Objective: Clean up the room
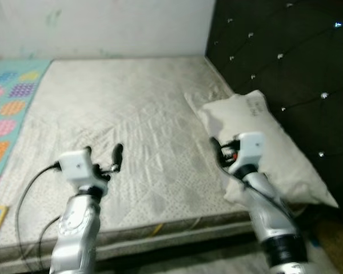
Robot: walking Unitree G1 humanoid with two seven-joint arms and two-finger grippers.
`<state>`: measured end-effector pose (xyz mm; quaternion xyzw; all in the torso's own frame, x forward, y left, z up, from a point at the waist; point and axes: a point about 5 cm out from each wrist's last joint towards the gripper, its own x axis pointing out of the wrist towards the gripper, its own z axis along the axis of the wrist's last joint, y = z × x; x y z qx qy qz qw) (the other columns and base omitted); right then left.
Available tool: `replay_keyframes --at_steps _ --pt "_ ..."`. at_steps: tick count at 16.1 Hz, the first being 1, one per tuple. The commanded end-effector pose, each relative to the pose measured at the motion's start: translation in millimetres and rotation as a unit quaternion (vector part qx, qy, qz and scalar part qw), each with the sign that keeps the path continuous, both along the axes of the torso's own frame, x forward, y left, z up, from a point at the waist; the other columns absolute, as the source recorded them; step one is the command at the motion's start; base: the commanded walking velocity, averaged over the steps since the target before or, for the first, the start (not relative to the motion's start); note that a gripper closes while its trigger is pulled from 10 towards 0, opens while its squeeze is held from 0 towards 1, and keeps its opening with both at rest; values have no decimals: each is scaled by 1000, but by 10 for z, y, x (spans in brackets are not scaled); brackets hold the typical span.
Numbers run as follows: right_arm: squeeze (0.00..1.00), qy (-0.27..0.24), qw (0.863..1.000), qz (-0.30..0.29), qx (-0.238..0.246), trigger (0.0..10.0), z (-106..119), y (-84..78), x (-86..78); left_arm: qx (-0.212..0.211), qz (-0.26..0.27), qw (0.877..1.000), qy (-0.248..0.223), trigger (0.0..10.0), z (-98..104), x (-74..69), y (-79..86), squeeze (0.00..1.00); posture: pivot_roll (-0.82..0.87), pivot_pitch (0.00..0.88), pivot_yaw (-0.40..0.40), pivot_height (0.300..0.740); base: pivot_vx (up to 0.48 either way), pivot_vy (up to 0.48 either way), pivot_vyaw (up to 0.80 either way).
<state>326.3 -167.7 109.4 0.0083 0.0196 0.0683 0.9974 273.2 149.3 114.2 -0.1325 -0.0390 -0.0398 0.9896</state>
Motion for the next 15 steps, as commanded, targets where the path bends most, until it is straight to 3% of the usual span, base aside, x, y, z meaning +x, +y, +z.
replay_keyframes --at_steps 1,5,15 --pt "0 -9 1000 4 7 10000 47 57 20 17 12 1000 9 10000 -17 -1 69 0 -33 35 -28 740 0 0 0" --pt "0 -8 1000 7 6 10000 40 65 19 19 9 1000 5 10000 -11 9 60 0 -33 35 -28 740 0 76 0" --pt "0 0 1000 7 6 10000 -3 56 13 18 10 1000 -1 10000 0 15 50 0 -34 31 -30 740 0 468 0"
